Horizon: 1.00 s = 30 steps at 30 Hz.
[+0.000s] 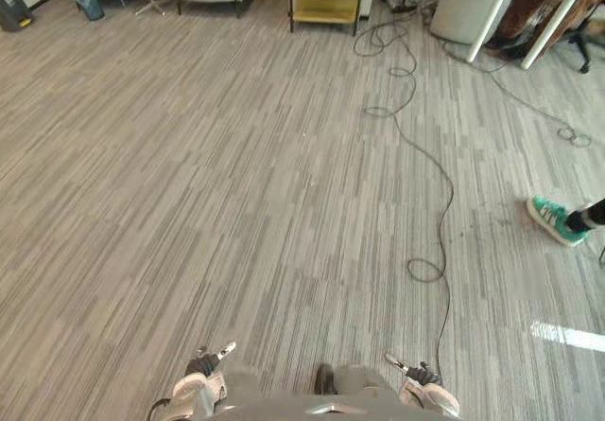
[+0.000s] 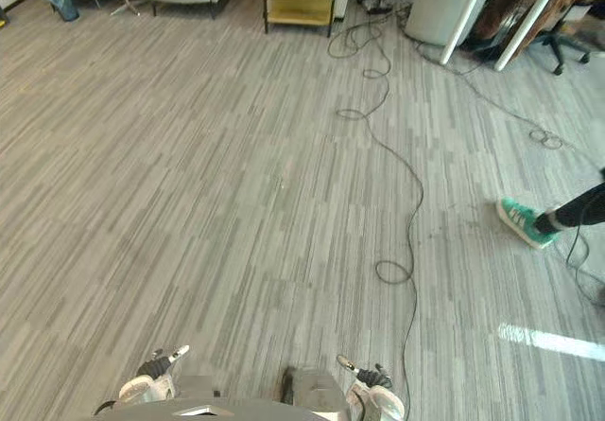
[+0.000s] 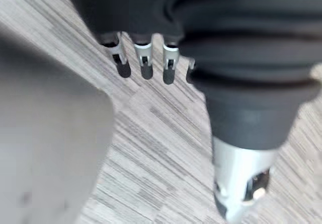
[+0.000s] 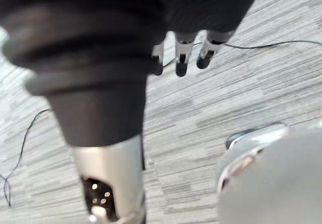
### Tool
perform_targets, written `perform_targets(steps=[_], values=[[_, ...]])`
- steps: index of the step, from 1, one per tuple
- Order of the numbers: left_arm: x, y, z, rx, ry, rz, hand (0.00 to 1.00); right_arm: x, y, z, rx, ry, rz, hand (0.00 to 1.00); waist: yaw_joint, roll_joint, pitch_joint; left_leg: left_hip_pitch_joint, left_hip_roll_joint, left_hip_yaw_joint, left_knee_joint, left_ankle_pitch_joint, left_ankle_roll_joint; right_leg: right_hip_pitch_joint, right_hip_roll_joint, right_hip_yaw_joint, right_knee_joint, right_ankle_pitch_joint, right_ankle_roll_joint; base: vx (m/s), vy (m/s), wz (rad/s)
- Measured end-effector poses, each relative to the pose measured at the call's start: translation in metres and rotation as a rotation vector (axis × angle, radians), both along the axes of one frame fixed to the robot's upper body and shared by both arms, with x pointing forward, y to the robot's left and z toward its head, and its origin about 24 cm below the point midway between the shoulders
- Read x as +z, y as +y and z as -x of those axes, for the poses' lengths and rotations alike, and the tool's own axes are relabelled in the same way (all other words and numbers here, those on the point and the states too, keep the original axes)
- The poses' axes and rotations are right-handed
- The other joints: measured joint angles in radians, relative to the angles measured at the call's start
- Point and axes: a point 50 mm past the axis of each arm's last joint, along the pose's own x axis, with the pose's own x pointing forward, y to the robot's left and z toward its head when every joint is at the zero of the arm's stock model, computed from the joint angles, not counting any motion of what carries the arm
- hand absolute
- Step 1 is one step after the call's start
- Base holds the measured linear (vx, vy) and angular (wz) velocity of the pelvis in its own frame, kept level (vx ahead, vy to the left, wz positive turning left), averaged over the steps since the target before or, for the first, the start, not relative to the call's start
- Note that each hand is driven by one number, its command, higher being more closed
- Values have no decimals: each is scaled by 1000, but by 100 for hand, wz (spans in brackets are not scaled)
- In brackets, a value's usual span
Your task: Pick up cushions and gather them together orderly.
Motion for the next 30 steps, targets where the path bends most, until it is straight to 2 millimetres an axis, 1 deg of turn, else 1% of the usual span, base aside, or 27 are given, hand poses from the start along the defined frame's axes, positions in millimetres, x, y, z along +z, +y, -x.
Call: perform_targets(steps=[1,2,3,4,5,6,7,8,9,10,11,12,13,14,15,16,17,18,19,20,21,22,23,26,28,29,30], values=[[0,0,-1,1,-5,-1,0,0,2,-1,1,1,-8,0,5,-1,0,-31,0,21,-26,-21,7,27,-4,10,-23,10,15,393,21,-44],[2,0,-3,8,-23,4,0,0,1,-3,-8,-2,-9,0,17,-1,1,-84,-2,73,-130,-62,26,78,-19,29,-69,16,26,429,61,-47],[3,1,-4,14,-33,7,0,0,2,-4,-10,-4,-10,0,27,-3,1,-112,-11,119,-286,-73,41,123,-37,46,-109,17,34,571,105,-60],[4,1,-5,23,-41,6,0,0,2,-3,-10,-3,-12,0,38,-6,2,-128,-39,146,-494,-58,43,168,-62,63,-154,14,50,620,171,-57],[4,0,-6,25,-47,6,0,0,3,-3,-7,-2,-11,0,46,-6,1,-137,-67,142,-704,-9,30,208,-81,70,-192,4,67,552,182,-42],[4,0,-7,27,-50,5,0,0,3,-3,-5,-2,-11,0,47,-5,1,-151,-76,129,-782,19,26,230,-88,73,-210,-6,79,702,319,-31],[5,1,-8,38,-62,2,0,-2,5,-1,-4,7,-18,0,56,-18,-7,-177,-92,107,-813,138,31,267,-107,86,-238,-28,97,622,296,-22],[5,2,-8,43,-62,3,0,-3,9,-1,1,13,-27,0,62,-33,-17,-172,-113,105,-810,197,70,275,-119,97,-241,-30,95,637,303,-18],[6,4,-9,43,-63,-3,0,-4,11,2,1,25,-33,0,61,-43,-28,-172,-134,107,-804,185,110,280,-138,102,-235,-23,83,526,241,0],[6,8,-9,48,-61,-12,0,-5,18,-2,6,21,-56,0,52,-66,-35,-176,-155,108,-769,153,158,266,-167,130,-203,30,66,653,326,10],[6,11,-8,55,-60,-14,0,-6,20,-1,8,23,-59,0,57,-81,-43,-171,-162,117,-733,121,179,260,-183,173,-168,71,85,777,400,9],[6,14,-7,58,-59,-18,0,-7,21,1,6,34,-60,0,61,-103,-51,-149,-184,118,-705,79,196,249,-205,209,-101,110,140,520,277,1],[6,15,-7,57,-56,-21,0,-7,21,2,7,37,-59,0,62,-112,-52,-130,-197,118,-702,58,196,242,-213,218,-53,122,159,612,300,-9],[3,18,-2,40,-28,-30,0,-8,21,5,9,52,-58,0,63,-129,-59,-43,-227,120,-724,-17,192,153,-225,254,222,185,237,549,253,-6],[3,20,-1,13,-15,-42,0,-10,23,6,14,60,-66,0,53,-134,-56,1,-238,119,-734,-45,194,73,-226,289,421,262,292,737,332,4],[1,22,2,-14,7,-51,0,-10,24,7,18,63,-69,0,37,-135,-51,64,-249,107,-740,-74,192,-20,-231,278,645,289,326,478,201,16],[0,22,4,-23,21,-53,0,-11,24,10,3,65,-78,0,28,-132,-50,107,-255,103,-756,-83,190,-61,-244,246,731,281,319,478,187,25],[-2,21,7,-50,44,-56,0,-9,18,11,23,60,-55,0,11,-119,-45,206,-270,85,-825,-88,187,-141,-276,156,848,238,261,444,166,25],[-3,20,8,-71,57,-59,0,-8,15,10,24,52,-45,0,3,-117,-45,271,-273,72,-880,-88,185,-198,-275,108,878,192,228,431,146,28],[-4,18,10,-83,68,-56,0,-8,13,10,17,48,-42,0,1,-115,-44,305,-273,61,-908,-88,185,-225,-267,79,869,153,214,416,83,46],[-5,17,11,-94,76,-54,0,-8,9,12,-12,49,-38,0,-9,-114,-43,362,-272,33,-947,-88,184,-279,-255,20,803,82,191,435,7,69],[-5,16,11,-99,78,-55,0,-8,5,16,-33,57,-35,0,-14,-109,-40,404,-270,7,-977,-89,184,-315,-239,-24,683,47,174,439,-24,77],[-5,16,11,-98,82,-53,0,-8,4,19,-44,60,-33,0,-17,-105,-37,420,-266,-10,-987,-94,177,-332,-228,-40,609,42,164,438,-65,82],[-6,12,11,-65,76,-41,0,-10,0,32,-87,84,-32,0,-20,-82,-20,512,-243,-72,-1028,-144,155,-367,-153,-46,203,122,103,523,-153,74],[-6,10,13,-46,78,-31,0,-10,-2,34,-88,89,-29,0,-25,-71,-15,535,-229,-89,-1028,-165,151,-378,-128,-42,85,183,99,428,-194,48],[-8,7,17,-45,88,-25,0,-9,-1,35,-89,86,-30,0,-34,-62,-12,548,-218,-105,-1027,-179,145,-377,-117,-35,12,306,100,624,-313,44],[-8,0,14,-29,80,-4,0,-7,-9,34,-85,84,-7,0,-32,-35,-11,564,-181,-119,-1013,-176,141,-373,-86,-43,53,296,72,615,-313,33]])
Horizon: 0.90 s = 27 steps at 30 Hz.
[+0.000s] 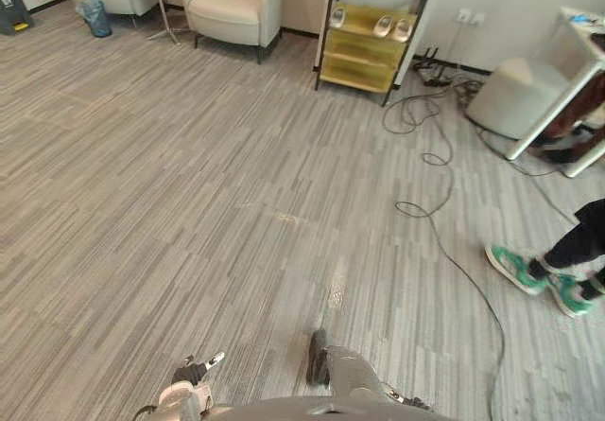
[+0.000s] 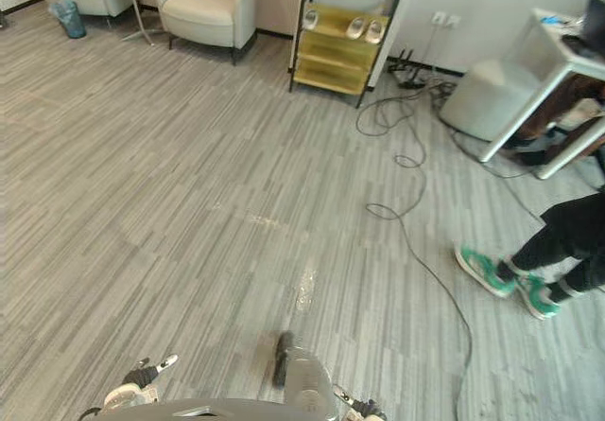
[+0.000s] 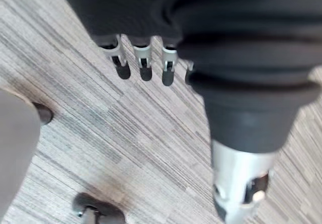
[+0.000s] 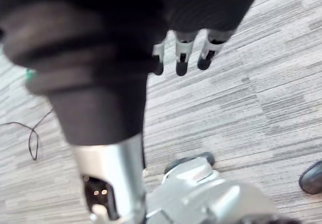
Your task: Pick up cushions and gather them together orderly.
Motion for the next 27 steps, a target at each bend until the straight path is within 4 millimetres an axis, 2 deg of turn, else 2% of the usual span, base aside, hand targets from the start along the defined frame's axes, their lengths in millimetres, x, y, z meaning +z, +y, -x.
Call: perform_targets(steps=[1,2,3,4,5,6,7,9,11,12,13,14,15,16,17,18,19,20,21,22,23,24,25,26,27], values=[[0,-3,-2,9,-5,10,0,1,-1,-2,4,-4,5,0,5,8,3,-9,8,2,28,8,-14,-9,0,-7,33,-30,-16,616,-340,8],[0,-9,-2,15,-8,27,0,2,-3,-4,2,-14,12,0,1,20,11,-16,21,-1,96,25,-42,-5,6,-13,97,-89,-26,501,-294,3],[0,-8,-2,22,-9,27,0,3,-5,-4,-6,-20,19,0,-2,30,7,-54,40,0,216,40,-68,16,16,-20,122,-131,-37,500,-298,3],[0,-9,-2,22,-10,30,0,3,-6,-4,-7,-19,20,0,-3,34,5,-80,49,-3,284,51,-86,31,21,-25,122,-144,-39,500,-264,0],[0,-10,-4,22,-18,34,0,4,-7,-3,-9,-21,28,0,-10,48,0,-190,77,-33,542,133,-165,76,37,-32,107,-180,-43,472,-220,6],[2,-9,-7,22,-36,34,0,5,-8,-3,-2,-23,41,0,-14,52,8,-302,112,-48,773,202,-226,123,58,-30,83,-202,-47,562,-225,-4],[3,-9,-8,21,-48,36,0,6,-11,-5,10,-18,51,0,-4,65,16,-414,177,11,994,194,-207,213,87,-26,37,-220,-61,456,-152,-13],[6,-4,-11,23,-67,21,0,3,-9,2,11,5,39,0,16,52,18,-503,206,82,1048,157,-153,327,92,-9,-34,-246,-69,471,-114,-17],[7,-2,-14,26,-83,18,0,2,-8,6,6,16,33,0,26,46,17,-566,207,118,1006,137,-131,388,87,-6,-82,-251,-61,359,-65,-6],[9,1,-15,40,-97,16,0,2,-7,5,10,13,31,0,30,39,16,-632,203,169,889,117,-106,443,79,-6,-130,-256,-51,521,-12,-5],[11,2,-18,43,-111,10,0,3,-4,-1,4,-7,18,0,40,26,20,-658,176,229,635,109,-90,498,60,-4,-173,-252,-13,539,19,-4],[11,2,-20,42,-118,9,0,3,-3,-2,3,-11,16,0,47,23,20,-656,152,236,513,117,-90,519,51,-4,-185,-259,-1,480,50,-4],[12,1,-20,43,-121,10,0,3,-3,-3,3,-14,16,0,54,18,18,-653,125,232,382,136,-100,542,42,-2,-195,-268,13,412,99,-7],[12,1,-20,44,-123,10,0,3,-1,-3,4,-14,12,0,66,13,15,-656,87,200,213,186,-109,576,26,3,-211,-288,41,429,124,-13],[12,1,-21,45,-124,10,0,2,0,-4,6,-15,10,0,72,11,14,-656,73,179,167,222,-105,592,20,10,-217,-300,56,679,241,-36],[12,3,-21,56,-128,13,0,2,5,-7,17,-20,-2,0,83,-9,1,-645,44,163,162,334,-91,618,-5,36,-223,-322,86,596,222,-38],[12,4,-19,55,-122,11,0,2,7,-9,21,-23,-6,0,82,-23,-9,-640,29,164,160,373,-52,625,-15,52,-220,-324,90,717,276,-36],[12,10,-19,49,-117,-5,0,0,20,-16,24,-40,-39,0,73,-50,-31,-638,-3,181,180,339,-5,611,-61,79,-179,-320,89,477,193,-24],[12,14,-18,43,-113,-14,0,-1,28,-17,25,-45,-62,0,78,-74,-42,-634,-15,201,215,307,8,583,-88,120,-113,-316,90,569,251,-20],[12,15,-17,44,-110,-14,0,-2,32,-17,24,-43,-72,0,80,-83,-49,-629,-24,207,233,279,15,560,-100,148,-51,-314,91,531,242,-23],[11,16,-17,35,-100,-16,0,-2,34,-16,21,-43,-77,0,79,-92,-50,-594,-37,224,244,236,23,501,-120,176,115,-295,121,602,267,-23],[10,17,-16,16,-89,-20,0,-1,31,-17,24,-46,-70,0,75,-89,-48,-541,-43,235,233,203,32,415,-134,218,332,-230,152,456,202,-22],[9,17,-15,3,-80,-22,0,-1,30,-17,25,-46,-67,0,69,-87,-47,-511,-45,240,224,194,32,377,-140,229,433,-202,173,408,188,-20],[8,17,-13,-14,-66,-24,0,0,28,-18,25,-51,-60,0,61,-83,-44,-459,-47,248,204,191,29,328,-154,212,552,-186,184,342,169,-14],[7,16,-10,-28,-52,-24,0,0,25,-18,26,-53,-53,0,55,-65,-34,-391,-47,254,160,189,26,283,-174,155,631,-190,176,374,177,-17]])
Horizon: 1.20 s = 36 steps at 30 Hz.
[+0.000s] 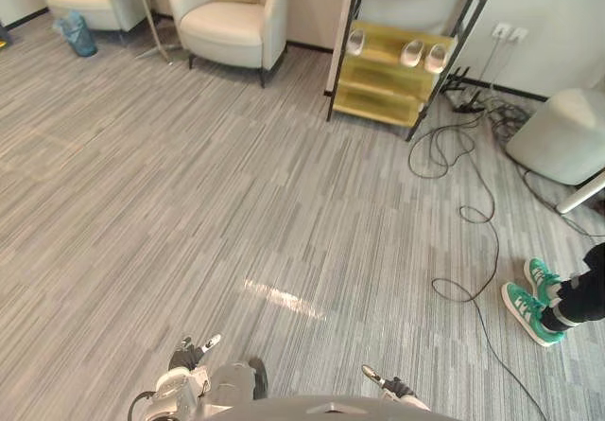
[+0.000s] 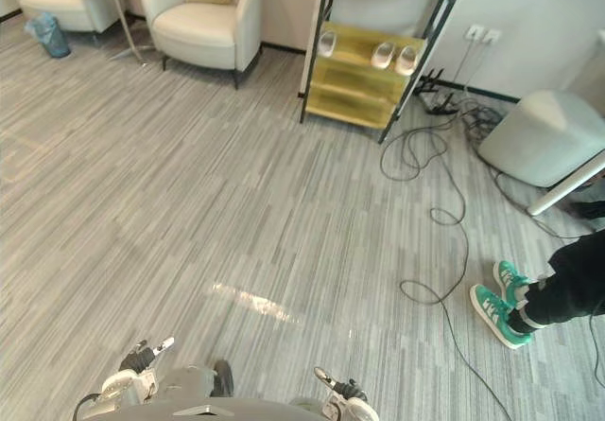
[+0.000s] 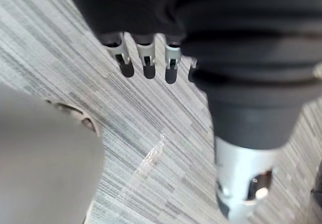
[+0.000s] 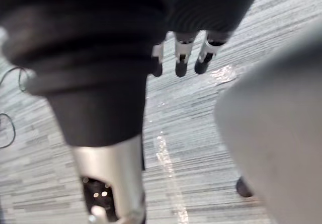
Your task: Pick up cushions and gather them together orderly.
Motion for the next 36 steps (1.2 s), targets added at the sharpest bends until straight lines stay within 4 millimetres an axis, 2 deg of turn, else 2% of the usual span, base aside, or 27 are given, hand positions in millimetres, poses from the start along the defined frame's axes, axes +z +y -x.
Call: perform_targets(steps=[2,4,5,6,7,8,9,10,11,12,13,15,17,18,19,20,21,23,24,26,28,29,30,33,36], values=[[-1,-2,1,-14,6,1,0,1,-1,-1,-1,-3,5,0,-6,0,1,76,0,9,-71,-4,-7,-45,-16,-66,7,-28,-36,219,96,-19],[-2,-3,3,-25,16,2,0,0,-2,0,-12,1,2,0,-8,0,1,133,6,22,-120,-6,-14,-72,-9,-141,-116,-70,-43,119,10,-16],[-2,-2,3,-36,20,-2,0,-1,-2,1,-20,7,-2,0,-13,1,0,141,10,26,-125,-10,-22,-80,1,-196,-249,-77,-61,137,-59,-21],[-2,-1,4,-33,26,-5,0,-1,-4,-3,-18,6,-2,0,-16,1,1,141,14,34,-123,-15,-31,-89,22,-235,-402,-61,-83,180,-108,-22],[-3,0,6,-32,32,-6,0,-1,-4,-3,-24,8,-5,0,-18,2,1,144,16,36,-121,-17,-36,-96,36,-246,-479,-42,-102,164,-122,-21],[-3,1,7,-33,40,-9,0,-2,-3,-4,-33,14,-13,0,-24,1,3,142,18,35,-120,-19,-45,-102,62,-244,-596,8,-122,173,-157,-11],[-3,3,7,-34,41,-11,0,-3,-3,-3,-37,20,-17,0,-27,-3,5,145,6,24,-119,-24,-58,-100,77,-236,-696,102,-136,170,-196,1],[-3,3,7,-35,41,-14,0,-2,-4,-3,-41,16,-17,0,-32,-7,7,153,1,11,-120,-26,-63,-95,85,-221,-695,144,-137,185,-228,11],[-4,-1,8,-32,42,-2,0,-1,-13,-3,-48,15,7,0,-36,20,19,171,11,-32,-123,-28,-76,-73,100,-217,-688,138,-146,138,-177,9],[-5,-4,8,-28,41,7,0,-1,-15,-2,-46,20,12,0,-33,27,24,176,18,-39,-125,-37,-88,-67,104,-219,-693,128,-148,82,-139,2],[-6,-9,9,-11,43,24,0,0,-21,1,-56,26,26,0,-30,48,23,175,37,-41,-123,-44,-97,-54,123,-220,-714,121,-149,33,-107,-2],[-7,-15,11,10,45,40,0,0,-26,5,-78,30,34,0,-30,72,16,165,71,-50,-107,-73,-125,-20,165,-227,-783,120,-150,19,-168,-2],[-5,-14,9,2,35,31,0,0,-24,7,-73,34,32,0,-29,71,15,129,120,-53,-36,-116,-159,-4,210,-228,-835,118,-153,17,-153,-6],[-4,-13,7,6,25,29,0,0,-24,8,-72,36,34,0,-25,79,11,98,152,-53,14,-143,-176,0,235,-228,-853,116,-155,39,-108,-10],[-4,-13,6,9,21,29,0,0,-25,8,-73,33,36,0,-22,82,12,87,165,-53,37,-151,-181,2,245,-229,-860,114,-158,68,-110,-10],[-3,-11,4,19,14,27,0,0,-25,11,-72,36,41,0,-15,74,18,64,181,-58,98,-149,-175,3,256,-219,-865,112,-162,93,-64,-1],[-2,-8,1,27,1,21,0,-1,-23,16,-62,49,37,0,-10,61,21,32,183,-67,168,-138,-162,10,250,-210,-865,119,-182,86,-50,2],[-1,-8,0,34,-5,22,0,-2,-22,22,-61,63,37,0,-7,56,24,10,176,-91,209,-152,-138,26,236,-201,-865,117,-184,102,18,-6],[-2,-10,2,38,-2,27,0,-2,-24,27,-67,73,41,0,-5,56,21,-6,175,-99,203,-161,-135,29,229,-185,-865,115,-180,107,77,-23],[-2,-11,1,39,-2,30,0,-1,-26,25,-65,65,48,0,-5,64,19,-42,158,-147,158,-160,-134,29,208,-160,-865,113,-163,91,181,-37],[-2,-13,2,42,0,35,0,0,-29,27,-57,71,58,0,-1,74,12,-52,141,-213,71,-100,-153,23,197,-136,-858,111,-132,70,244,-41],[-3,-16,4,53,5,45,0,0,-31,29,-56,78,62,0,2,83,2,-46,130,-206,60,-75,-135,26,194,-116,-858,112,-116,136,234,-37],[-4,-14,8,64,13,41,0,-1,-28,29,-58,77,53,0,-3,81,-15,-32,112,-182,32,-82,-129,32,178,-99,-866,124,-106,168,224,-34],[-4,-7,12,81,22,29,0,-3,-20,33,-59,87,35,0,-3,47,-36,12,69,-143,-24,-69,-110,36,144,-78,-877,130,-95,186,193,-26],[-5,-8,13,79,27,30,0,-4,-20,37,-62,97,35,0,-4,46,-41,44,49,-140,-43,-68,-107,54,132,-74,-896,137,-86,178,103,-5]])
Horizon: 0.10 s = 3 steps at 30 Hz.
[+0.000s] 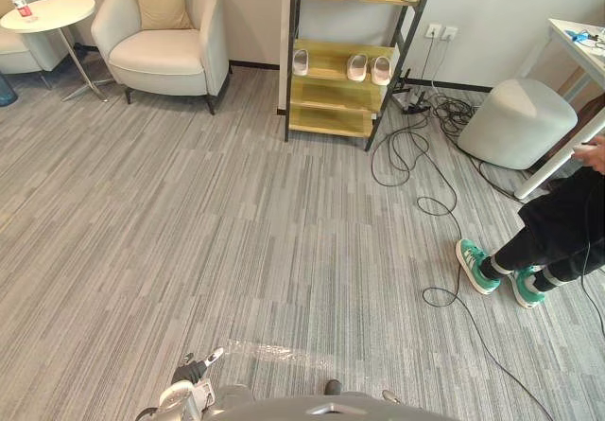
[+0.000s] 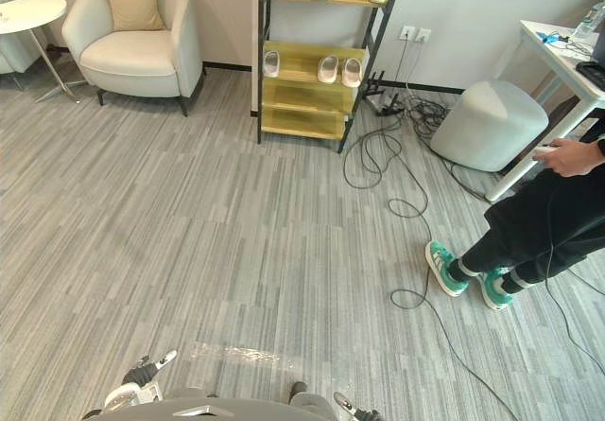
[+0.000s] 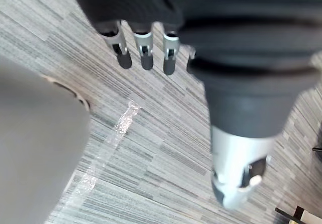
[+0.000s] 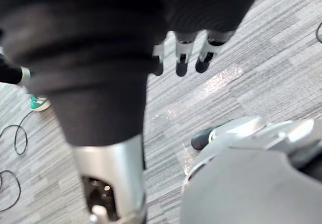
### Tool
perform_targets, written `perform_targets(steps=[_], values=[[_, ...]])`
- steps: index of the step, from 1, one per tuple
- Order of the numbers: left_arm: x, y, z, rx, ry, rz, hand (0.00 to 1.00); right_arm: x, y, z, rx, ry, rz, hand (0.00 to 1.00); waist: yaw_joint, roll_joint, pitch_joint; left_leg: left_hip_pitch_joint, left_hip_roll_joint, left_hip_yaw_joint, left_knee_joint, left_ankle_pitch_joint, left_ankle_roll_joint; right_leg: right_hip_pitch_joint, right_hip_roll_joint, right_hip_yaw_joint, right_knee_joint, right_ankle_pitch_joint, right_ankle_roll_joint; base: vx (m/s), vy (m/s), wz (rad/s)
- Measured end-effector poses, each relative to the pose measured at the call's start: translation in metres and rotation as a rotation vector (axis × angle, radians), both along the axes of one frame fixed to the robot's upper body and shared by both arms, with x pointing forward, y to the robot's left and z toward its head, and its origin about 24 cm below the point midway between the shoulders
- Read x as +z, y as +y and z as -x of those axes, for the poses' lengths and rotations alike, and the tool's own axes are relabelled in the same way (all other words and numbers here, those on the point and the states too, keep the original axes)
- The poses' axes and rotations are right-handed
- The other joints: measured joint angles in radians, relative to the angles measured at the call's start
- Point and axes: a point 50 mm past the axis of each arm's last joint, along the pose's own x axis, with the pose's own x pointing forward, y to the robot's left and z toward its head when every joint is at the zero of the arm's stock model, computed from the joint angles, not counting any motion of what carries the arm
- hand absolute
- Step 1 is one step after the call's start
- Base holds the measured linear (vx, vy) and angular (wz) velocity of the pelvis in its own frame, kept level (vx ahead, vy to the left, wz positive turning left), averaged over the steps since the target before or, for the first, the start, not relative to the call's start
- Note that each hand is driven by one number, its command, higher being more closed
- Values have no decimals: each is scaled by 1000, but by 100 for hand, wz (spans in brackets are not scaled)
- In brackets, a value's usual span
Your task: Pick up cushions and gather them together orderly.
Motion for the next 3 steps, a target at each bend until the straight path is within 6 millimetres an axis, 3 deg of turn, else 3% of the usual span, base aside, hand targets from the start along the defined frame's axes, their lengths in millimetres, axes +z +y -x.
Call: perform_targets(steps=[3], values=[[-1,-1,1,-2,7,2,0,0,-1,0,-1,0,1,0,4,2,-6,10,-9,-6,0,0,0,13,-3,3,-17,5,1,118,48,-1]])
